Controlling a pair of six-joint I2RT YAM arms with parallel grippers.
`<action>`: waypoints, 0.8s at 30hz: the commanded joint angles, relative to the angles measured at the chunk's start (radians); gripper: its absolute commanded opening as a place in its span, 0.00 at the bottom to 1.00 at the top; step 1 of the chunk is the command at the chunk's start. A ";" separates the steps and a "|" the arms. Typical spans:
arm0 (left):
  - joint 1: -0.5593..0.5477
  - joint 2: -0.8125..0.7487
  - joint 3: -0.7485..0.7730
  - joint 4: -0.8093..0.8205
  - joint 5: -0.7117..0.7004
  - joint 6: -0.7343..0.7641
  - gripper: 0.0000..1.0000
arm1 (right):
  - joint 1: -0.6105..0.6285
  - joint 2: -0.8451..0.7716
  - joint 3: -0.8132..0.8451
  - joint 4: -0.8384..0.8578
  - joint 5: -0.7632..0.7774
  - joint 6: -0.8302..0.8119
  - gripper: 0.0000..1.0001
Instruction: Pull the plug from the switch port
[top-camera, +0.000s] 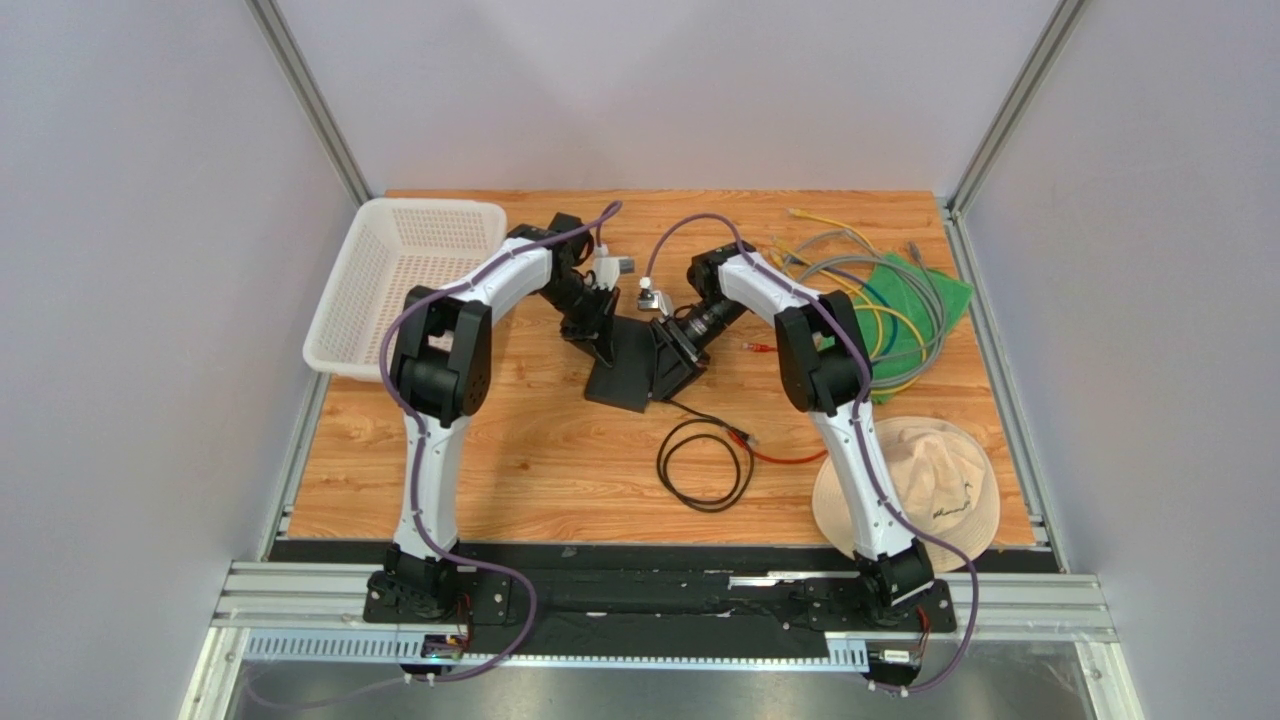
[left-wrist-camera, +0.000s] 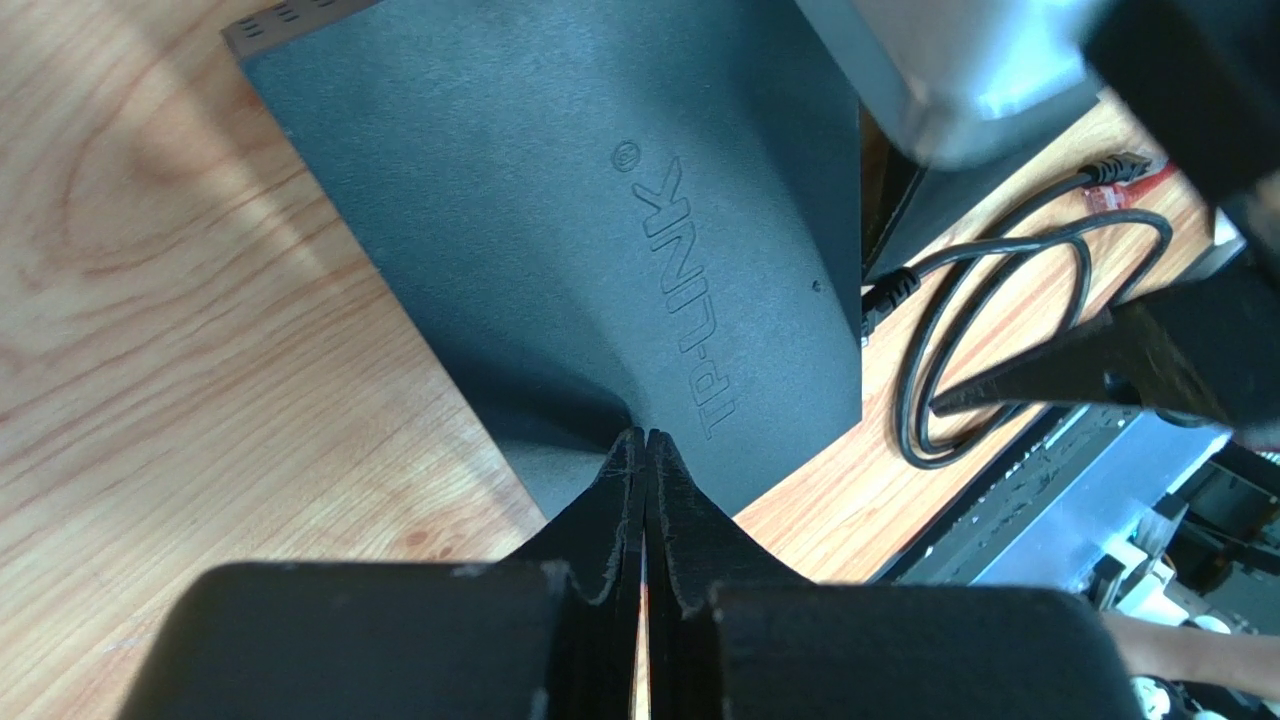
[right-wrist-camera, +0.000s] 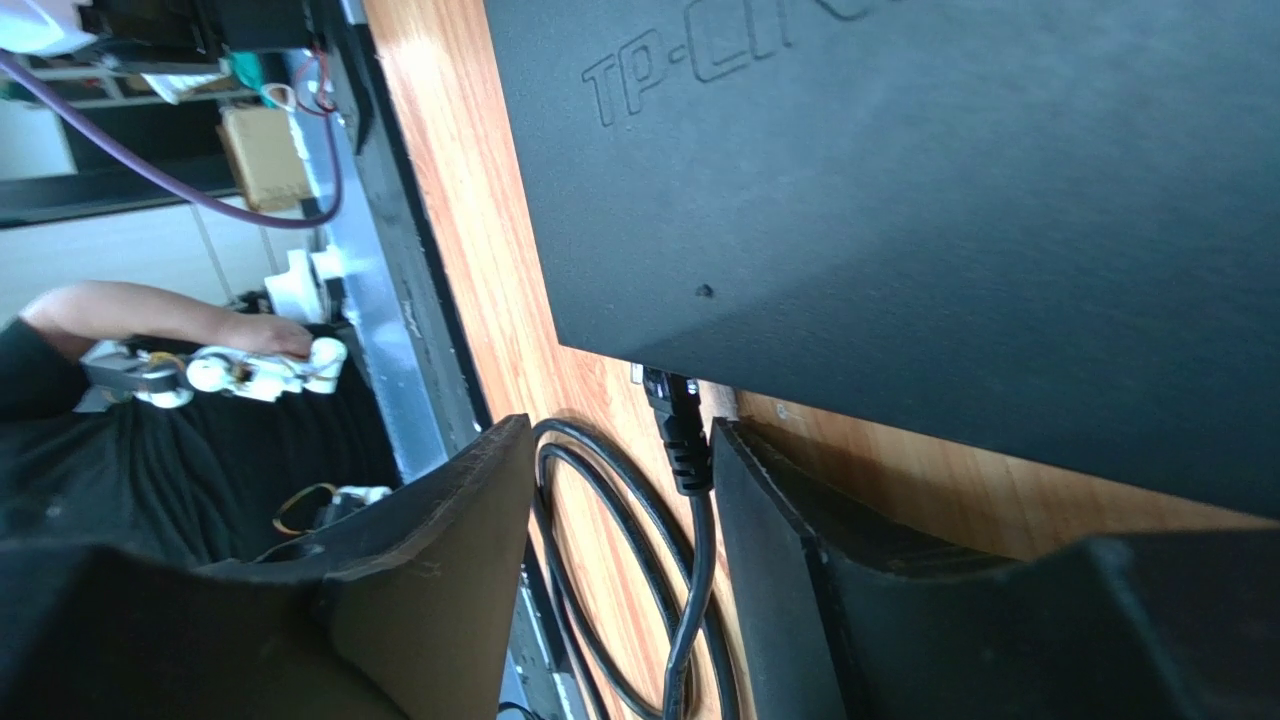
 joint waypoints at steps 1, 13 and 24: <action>-0.018 0.003 0.004 -0.002 -0.040 0.036 0.00 | 0.001 0.052 0.000 0.031 0.034 0.000 0.51; -0.029 0.005 -0.044 -0.003 -0.062 0.053 0.00 | 0.010 0.079 -0.008 0.209 0.115 0.255 0.47; -0.035 0.028 -0.050 0.000 -0.051 0.046 0.00 | 0.056 0.063 -0.017 0.242 0.277 0.341 0.39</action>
